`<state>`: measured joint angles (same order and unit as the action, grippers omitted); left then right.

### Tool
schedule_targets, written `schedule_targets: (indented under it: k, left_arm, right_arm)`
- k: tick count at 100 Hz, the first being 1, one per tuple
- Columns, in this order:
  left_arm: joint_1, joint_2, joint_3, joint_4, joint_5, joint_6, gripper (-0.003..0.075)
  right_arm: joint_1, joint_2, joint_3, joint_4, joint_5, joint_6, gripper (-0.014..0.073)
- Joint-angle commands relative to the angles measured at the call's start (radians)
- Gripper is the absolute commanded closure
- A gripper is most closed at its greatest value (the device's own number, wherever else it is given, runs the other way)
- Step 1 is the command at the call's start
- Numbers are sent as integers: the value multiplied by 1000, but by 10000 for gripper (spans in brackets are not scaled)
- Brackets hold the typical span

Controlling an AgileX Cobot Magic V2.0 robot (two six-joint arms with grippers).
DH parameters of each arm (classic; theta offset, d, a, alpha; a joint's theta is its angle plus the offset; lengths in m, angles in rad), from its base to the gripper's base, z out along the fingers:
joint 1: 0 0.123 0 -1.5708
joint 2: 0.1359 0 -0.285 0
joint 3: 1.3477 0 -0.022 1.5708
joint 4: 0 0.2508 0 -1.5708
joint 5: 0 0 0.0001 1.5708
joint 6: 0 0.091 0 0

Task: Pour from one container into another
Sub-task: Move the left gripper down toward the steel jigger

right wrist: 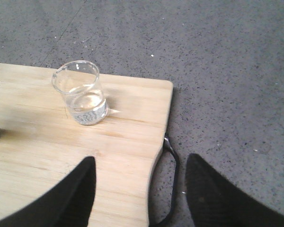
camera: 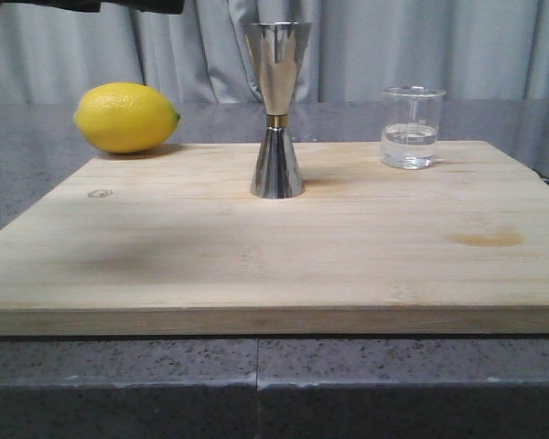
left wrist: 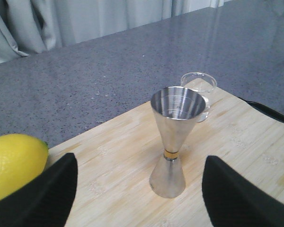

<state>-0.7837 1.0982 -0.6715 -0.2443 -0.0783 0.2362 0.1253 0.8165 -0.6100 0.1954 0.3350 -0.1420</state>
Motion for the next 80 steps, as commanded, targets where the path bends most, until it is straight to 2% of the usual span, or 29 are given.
schedule_targets:
  k: [1,30,40,50,59,80]
  left_arm:
    - [-28,9,-38,-2,-102,3,210]
    - [-101,120,-38,46,-250,-10,230]
    - [-113,144,-32,137,-284,-95,230]
    - [-117,150,14,296,-434,-230,230]
    - [-103,150,70,366,-548,-337,230]
    - [-52,154,170,473,-645,-402,230]
  right_arm:
    - [3,15,-36,4,-88,-5,239]
    - [3,30,-36,4,-103,-25,239]
    - [3,30,-36,4,-103,-33,239]
    - [3,30,-36,4,-103,-35,239]
    - [3,30,-36,4,-103,-36,239]
    - [3,30,-36,4,-103,-36,239]
